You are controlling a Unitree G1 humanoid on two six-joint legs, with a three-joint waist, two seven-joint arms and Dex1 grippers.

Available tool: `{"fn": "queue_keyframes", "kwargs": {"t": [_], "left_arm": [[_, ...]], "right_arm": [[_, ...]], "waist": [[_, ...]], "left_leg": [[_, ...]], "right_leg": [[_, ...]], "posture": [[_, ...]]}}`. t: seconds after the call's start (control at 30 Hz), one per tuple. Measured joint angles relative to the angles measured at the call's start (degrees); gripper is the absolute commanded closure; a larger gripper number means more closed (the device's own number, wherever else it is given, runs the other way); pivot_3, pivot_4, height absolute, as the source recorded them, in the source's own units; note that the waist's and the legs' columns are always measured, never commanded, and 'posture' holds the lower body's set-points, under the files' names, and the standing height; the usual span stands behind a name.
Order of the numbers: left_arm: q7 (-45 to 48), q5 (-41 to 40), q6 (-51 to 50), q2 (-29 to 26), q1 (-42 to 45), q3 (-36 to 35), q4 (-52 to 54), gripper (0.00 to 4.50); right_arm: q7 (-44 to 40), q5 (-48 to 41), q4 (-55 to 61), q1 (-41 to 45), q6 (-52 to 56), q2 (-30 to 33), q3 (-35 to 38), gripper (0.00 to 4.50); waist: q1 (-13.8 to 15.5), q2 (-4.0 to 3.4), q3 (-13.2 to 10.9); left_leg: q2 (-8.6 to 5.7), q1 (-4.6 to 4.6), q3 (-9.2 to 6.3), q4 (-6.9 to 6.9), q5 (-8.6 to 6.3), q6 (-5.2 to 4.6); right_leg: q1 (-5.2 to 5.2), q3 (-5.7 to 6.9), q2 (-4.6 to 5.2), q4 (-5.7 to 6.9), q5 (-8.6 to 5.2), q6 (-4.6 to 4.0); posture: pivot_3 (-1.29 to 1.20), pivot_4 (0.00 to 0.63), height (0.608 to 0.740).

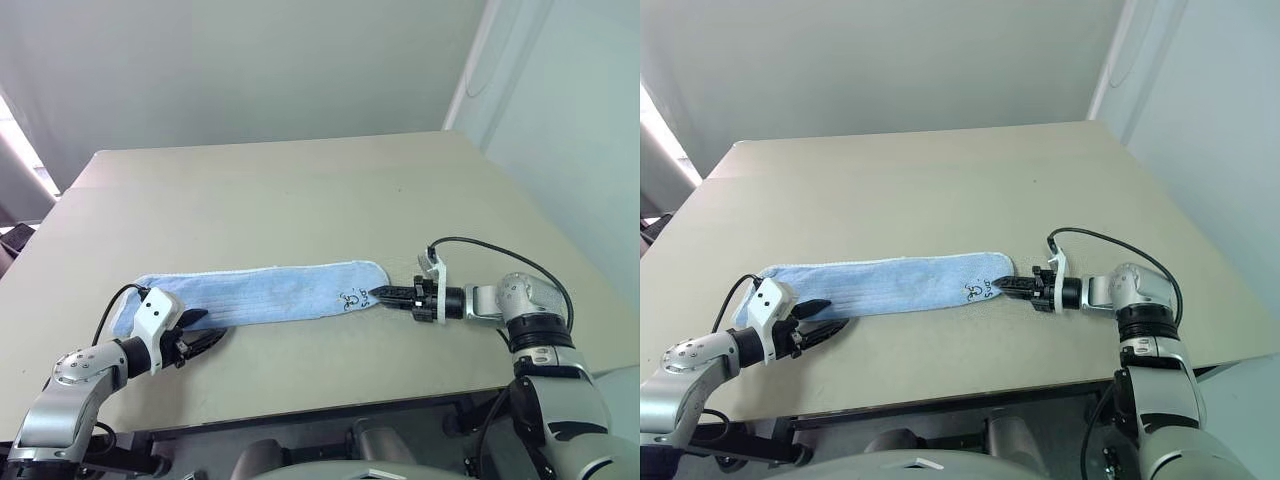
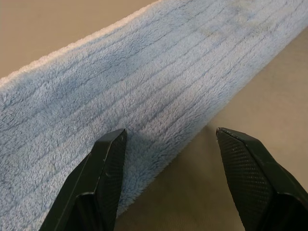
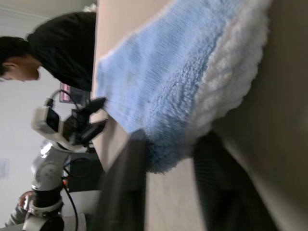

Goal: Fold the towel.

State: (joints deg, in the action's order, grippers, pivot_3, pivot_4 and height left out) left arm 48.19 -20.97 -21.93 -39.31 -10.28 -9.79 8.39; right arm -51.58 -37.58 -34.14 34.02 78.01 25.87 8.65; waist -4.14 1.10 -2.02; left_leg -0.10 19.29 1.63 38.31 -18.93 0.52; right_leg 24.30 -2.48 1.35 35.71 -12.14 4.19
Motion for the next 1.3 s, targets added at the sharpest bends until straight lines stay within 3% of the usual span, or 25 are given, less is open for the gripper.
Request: {"fn": "queue_keyframes", "kwargs": {"t": [0.03,0.07,0.3,0.53,0.63,0.83,1.1,1.3], "left_arm": [[-0.16,0.03,0.01,0.03,0.0,-0.02,0.0,1.37],[-0.39,0.07,0.03,0.06,-0.01,-0.02,0.0,1.37],[-0.88,0.35,0.16,0.01,-0.86,-0.56,-0.41,1.37],[-0.93,0.23,0.26,-0.19,-2.02,-3.2,-0.46,1.37],[-0.93,-0.01,0.22,-0.19,-2.73,-3.65,-0.11,1.37],[-0.94,-1.32,-0.97,-0.3,-5.29,-6.68,1.67,1.37],[-0.99,-2.17,-1.59,-2.43,-8.61,-13.34,1.71,1.37],[-0.95,-2.17,-1.7,-3.19,-9.19,-14.68,1.22,1.37]], "right_arm": [[-0.23,-0.12,-0.07,0.15,-0.25,0.0,0.27,4.42],[-0.43,-0.29,-0.32,0.2,-0.68,0.01,0.88,4.47],[-7.06,-1.56,4.39,-4.05,-1.45,5.3,-1.58,4.47],[-17.93,1.8,5.67,-6.86,-5.62,22.99,-9.12,4.47],[-21.96,4.91,3.0,-6.11,-9.77,27.23,-11.87,4.47],[-25.3,10.06,2.7,-2.67,-17.75,28.19,-15.1,4.47],[-25.19,9.4,25.17,-2.8,-20.57,26.09,-16.5,4.47],[-25.38,8.64,30.67,-0.52,-20.9,20.18,-20.38,4.47]], "waist": [[0.01,0.02,0.02],[0.03,0.06,0.04],[0.62,-0.13,-0.08],[1.63,-0.39,-0.25],[1.61,-0.38,-0.26],[1.35,-0.44,-0.31],[1.69,-0.51,-0.42],[1.64,-0.45,-0.46]], "left_leg": [[-0.01,-0.01,0.01,0.02,0.0,0.0],[-0.02,-0.04,0.01,0.05,0.0,0.0],[-0.06,0.1,-0.09,0.33,-0.07,-0.12],[-0.1,0.15,0.0,0.35,-0.2,-0.33],[-0.08,0.11,-0.01,0.35,-0.2,-0.33],[-0.03,0.08,0.0,0.35,-0.2,-0.33],[-0.04,0.15,-0.02,0.35,-0.2,-0.32],[-0.04,0.16,-0.02,0.34,-0.21,-0.32]], "right_leg": [[-0.04,0.0,0.02,-0.02,0.0,-0.03],[-0.1,0.0,0.05,-0.04,-0.03,-0.11],[0.15,0.09,0.14,-0.14,0.0,0.01],[0.14,0.08,0.21,-0.41,-0.02,0.09],[0.12,0.09,0.16,-0.4,-0.04,0.1],[0.14,0.08,0.09,-0.34,-0.04,0.08],[0.2,0.1,0.2,-0.4,-0.05,0.09],[0.2,0.11,0.26,-0.4,-0.04,0.08]], "posture": [[0.0,0.0,0.74],[0.0,0.0,0.74],[0.0,0.0,0.74],[0.0,0.0,0.74],[0.0,0.0,0.74],[0.0,0.0,0.74],[0.0,0.0,0.74],[0.0,0.0,0.74]]}}
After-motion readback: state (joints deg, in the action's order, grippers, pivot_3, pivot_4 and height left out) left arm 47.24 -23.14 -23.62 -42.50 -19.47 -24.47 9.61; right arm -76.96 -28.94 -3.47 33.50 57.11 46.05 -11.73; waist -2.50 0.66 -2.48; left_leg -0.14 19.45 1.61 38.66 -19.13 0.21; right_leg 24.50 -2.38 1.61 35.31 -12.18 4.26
